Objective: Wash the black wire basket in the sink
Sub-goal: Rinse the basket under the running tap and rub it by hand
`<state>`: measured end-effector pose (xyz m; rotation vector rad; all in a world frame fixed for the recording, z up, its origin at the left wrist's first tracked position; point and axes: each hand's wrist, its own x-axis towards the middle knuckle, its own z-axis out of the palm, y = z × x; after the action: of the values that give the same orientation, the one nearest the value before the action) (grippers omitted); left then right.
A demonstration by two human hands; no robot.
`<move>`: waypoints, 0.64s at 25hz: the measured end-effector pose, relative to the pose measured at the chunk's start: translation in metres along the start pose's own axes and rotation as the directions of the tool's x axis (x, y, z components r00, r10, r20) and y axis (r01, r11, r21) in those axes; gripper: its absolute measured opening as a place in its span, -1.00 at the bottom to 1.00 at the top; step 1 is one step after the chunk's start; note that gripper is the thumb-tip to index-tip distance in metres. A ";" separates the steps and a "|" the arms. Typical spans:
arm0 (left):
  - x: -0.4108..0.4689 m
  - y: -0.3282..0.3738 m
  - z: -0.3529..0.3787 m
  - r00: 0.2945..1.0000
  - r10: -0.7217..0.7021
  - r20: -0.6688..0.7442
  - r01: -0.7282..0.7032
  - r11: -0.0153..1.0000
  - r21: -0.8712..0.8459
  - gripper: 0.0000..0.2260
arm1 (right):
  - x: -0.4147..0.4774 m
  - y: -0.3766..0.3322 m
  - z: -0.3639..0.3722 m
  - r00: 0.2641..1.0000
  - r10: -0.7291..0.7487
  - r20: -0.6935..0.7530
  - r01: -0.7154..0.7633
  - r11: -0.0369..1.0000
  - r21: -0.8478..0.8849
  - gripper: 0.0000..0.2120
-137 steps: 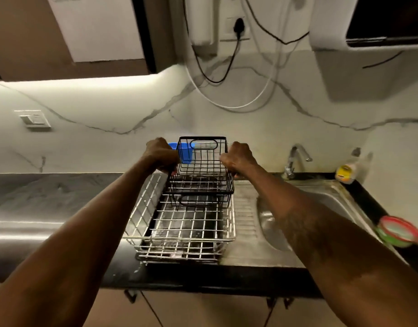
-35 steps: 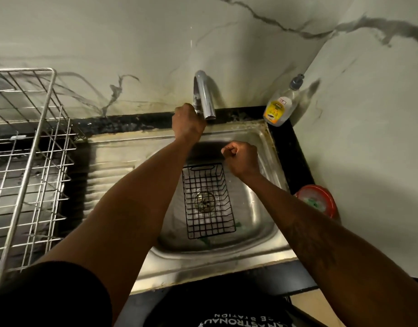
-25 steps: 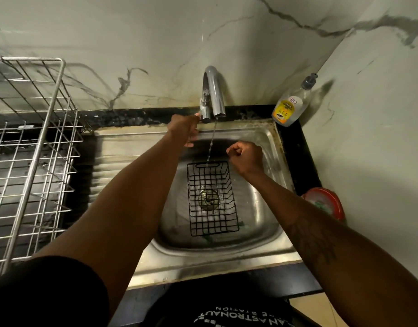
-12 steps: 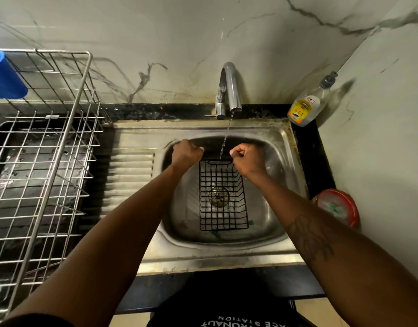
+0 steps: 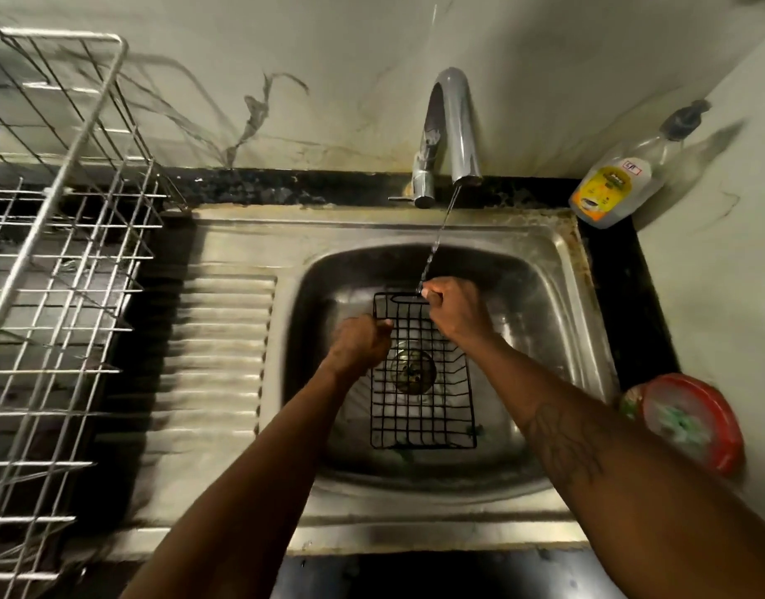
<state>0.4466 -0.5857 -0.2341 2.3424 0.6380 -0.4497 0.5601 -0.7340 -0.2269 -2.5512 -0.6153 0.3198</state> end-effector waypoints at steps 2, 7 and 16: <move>0.002 0.008 -0.008 0.999 0.019 0.027 -0.017 0.999 -0.038 -0.72 | 0.005 0.000 0.005 0.999 -0.006 0.034 0.007 1.000 -0.021 -0.79; 0.008 -0.006 0.018 0.991 0.063 -0.120 -0.071 0.996 -0.058 -0.73 | 0.018 0.019 0.043 0.989 -0.144 -0.024 0.141 0.986 -0.083 -0.74; 0.023 0.004 0.008 0.989 -0.132 -0.072 0.127 0.990 -0.065 -0.85 | 0.047 0.025 0.030 0.936 -0.120 0.331 0.125 0.992 0.005 -0.75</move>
<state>0.4661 -0.5860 -0.2484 2.2786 0.8323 -0.3947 0.6001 -0.7181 -0.2705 -2.4777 -0.8988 0.7110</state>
